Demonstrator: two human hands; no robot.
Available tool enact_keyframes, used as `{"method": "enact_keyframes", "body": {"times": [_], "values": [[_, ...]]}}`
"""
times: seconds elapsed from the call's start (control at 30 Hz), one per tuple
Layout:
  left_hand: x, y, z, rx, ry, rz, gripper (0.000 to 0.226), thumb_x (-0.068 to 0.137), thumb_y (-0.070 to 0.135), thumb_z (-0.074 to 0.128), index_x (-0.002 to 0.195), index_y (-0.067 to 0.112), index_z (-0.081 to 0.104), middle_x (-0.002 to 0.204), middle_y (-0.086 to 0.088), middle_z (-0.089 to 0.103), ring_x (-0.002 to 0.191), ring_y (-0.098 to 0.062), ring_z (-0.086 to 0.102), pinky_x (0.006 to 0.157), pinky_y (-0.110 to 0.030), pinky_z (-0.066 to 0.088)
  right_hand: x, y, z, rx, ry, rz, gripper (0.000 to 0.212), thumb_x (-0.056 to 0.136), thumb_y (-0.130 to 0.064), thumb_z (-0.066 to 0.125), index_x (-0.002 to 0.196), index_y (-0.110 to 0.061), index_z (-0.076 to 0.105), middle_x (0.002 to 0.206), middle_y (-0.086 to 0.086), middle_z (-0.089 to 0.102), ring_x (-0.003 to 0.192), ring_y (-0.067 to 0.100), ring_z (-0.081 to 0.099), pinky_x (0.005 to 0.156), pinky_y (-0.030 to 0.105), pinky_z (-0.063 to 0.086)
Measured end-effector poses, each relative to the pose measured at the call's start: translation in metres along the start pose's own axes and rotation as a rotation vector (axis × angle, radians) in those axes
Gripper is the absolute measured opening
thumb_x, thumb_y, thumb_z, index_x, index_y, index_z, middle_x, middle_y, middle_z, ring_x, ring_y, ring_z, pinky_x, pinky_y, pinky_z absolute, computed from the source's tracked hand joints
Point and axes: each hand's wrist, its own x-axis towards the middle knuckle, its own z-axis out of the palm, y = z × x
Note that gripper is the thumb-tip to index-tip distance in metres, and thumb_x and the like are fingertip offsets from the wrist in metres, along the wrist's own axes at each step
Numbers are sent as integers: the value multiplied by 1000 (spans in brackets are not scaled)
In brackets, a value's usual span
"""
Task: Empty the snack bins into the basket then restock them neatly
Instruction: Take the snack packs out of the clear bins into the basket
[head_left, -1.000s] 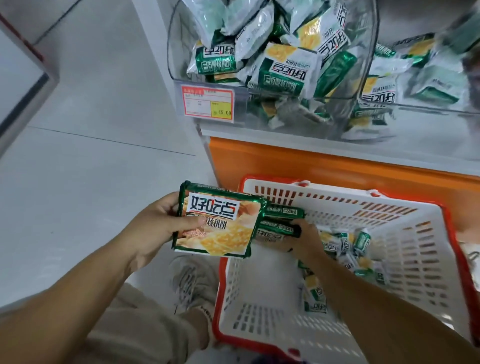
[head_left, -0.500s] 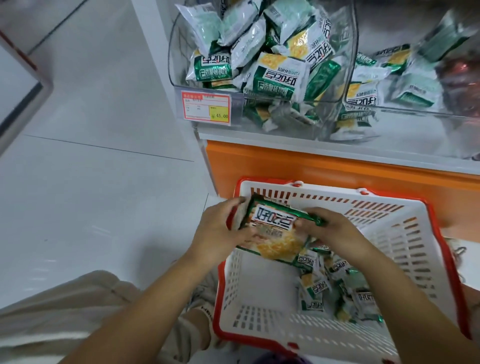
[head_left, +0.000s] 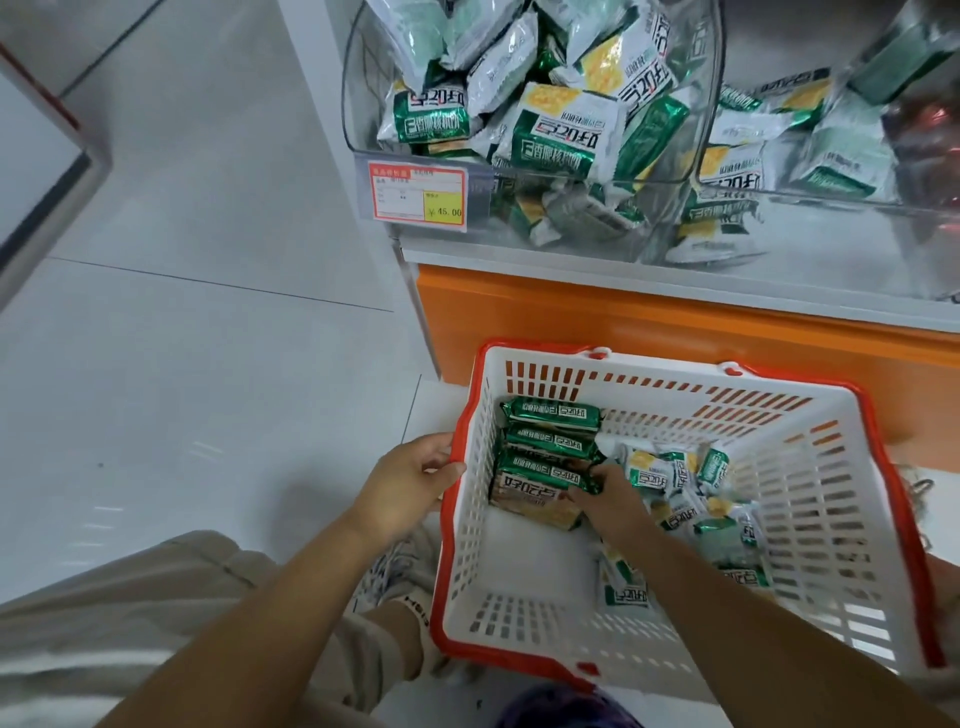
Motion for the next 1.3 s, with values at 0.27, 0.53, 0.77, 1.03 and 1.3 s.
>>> {"method": "enact_keyframes", "body": {"times": [0.27, 0.53, 0.77, 1.03, 1.3], "values": [[-23, 93, -35, 153, 241, 368, 41, 95, 32, 59, 130, 48, 46, 128, 25, 52, 110, 8, 53, 94, -13, 44, -91, -109, -93, 0, 282, -615, 20, 96, -20, 55, 113, -31, 56, 96, -20, 63, 90, -2, 62, 71, 10, 48], [-42, 194, -92, 177, 482, 698, 44, 92, 26, 64, 134, 37, 52, 127, 14, 58, 111, -2, 56, 97, -26, 47, -155, -247, -150, -91, 384, -1049, 23, 93, -24, 59, 107, -42, 57, 112, -16, 58, 100, -2, 56, 89, 16, 46], [-4, 215, -106, 238, 597, 705, 55, 90, 31, 67, 141, 32, 47, 137, 9, 50, 117, -7, 50, 95, -18, 36, -98, -325, -169, -526, 265, -865, 86, 77, -54, 72, 148, -43, 24, 161, -2, 4, 147, 24, 13, 117, 38, 21], [32, 241, -106, 320, 571, 682, 86, 79, 46, 76, 150, 40, 28, 164, 11, 2, 148, -13, 2, 119, -37, 12, -65, -357, -172, -734, 182, -713, 109, 62, -71, 73, 145, -58, 3, 161, 2, -4, 147, 32, 0, 117, 50, 19], [64, 250, -104, 467, 633, 652, 89, 74, 54, 76, 149, 34, 33, 159, 11, 23, 133, -15, 12, 111, -27, 14, -57, -360, -175, -622, 202, -699, 102, 69, -56, 77, 148, -49, 13, 156, 3, 9, 142, 30, 17, 116, 41, 25]]}}
